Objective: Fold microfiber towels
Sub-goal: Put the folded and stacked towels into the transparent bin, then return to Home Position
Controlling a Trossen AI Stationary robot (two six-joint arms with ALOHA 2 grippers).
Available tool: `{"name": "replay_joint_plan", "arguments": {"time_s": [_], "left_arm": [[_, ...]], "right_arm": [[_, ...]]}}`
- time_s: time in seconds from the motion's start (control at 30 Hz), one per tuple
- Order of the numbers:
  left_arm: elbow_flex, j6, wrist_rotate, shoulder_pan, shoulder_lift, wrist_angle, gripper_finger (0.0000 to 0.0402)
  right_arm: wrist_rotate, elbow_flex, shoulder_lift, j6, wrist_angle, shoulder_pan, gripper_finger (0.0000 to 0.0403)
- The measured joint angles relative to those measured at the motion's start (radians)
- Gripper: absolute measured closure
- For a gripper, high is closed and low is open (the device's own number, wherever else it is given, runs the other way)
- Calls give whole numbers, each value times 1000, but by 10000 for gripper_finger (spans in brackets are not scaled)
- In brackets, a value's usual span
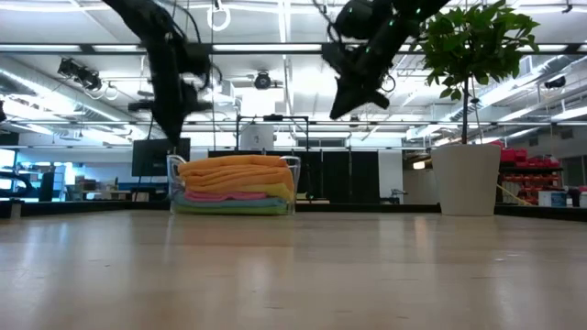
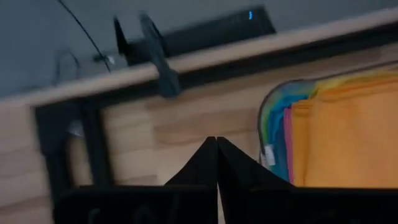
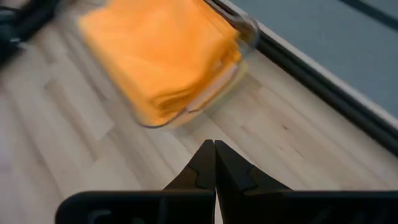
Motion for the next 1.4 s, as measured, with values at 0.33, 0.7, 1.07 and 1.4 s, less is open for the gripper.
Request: {"name": "replay_joint_plan", "arguments": {"time_s": [0.33,0.7,1.07,1.4], "left_arm": [[-174,50,76,-264,-448,124,390],[-595,77,295,-522,-892,658,396],[-909,69,370,-555,-1181,776,395],[-1100,-45,371,-553,-1320,859,398]], "right_arm": [[-8,-41,-180,-106,132,152,398],[-12,-522,-463,-71,746,328,397],[15,-876,-607,73,942,361,397],[49,-1141,-661,107,1121,357,397]]}}
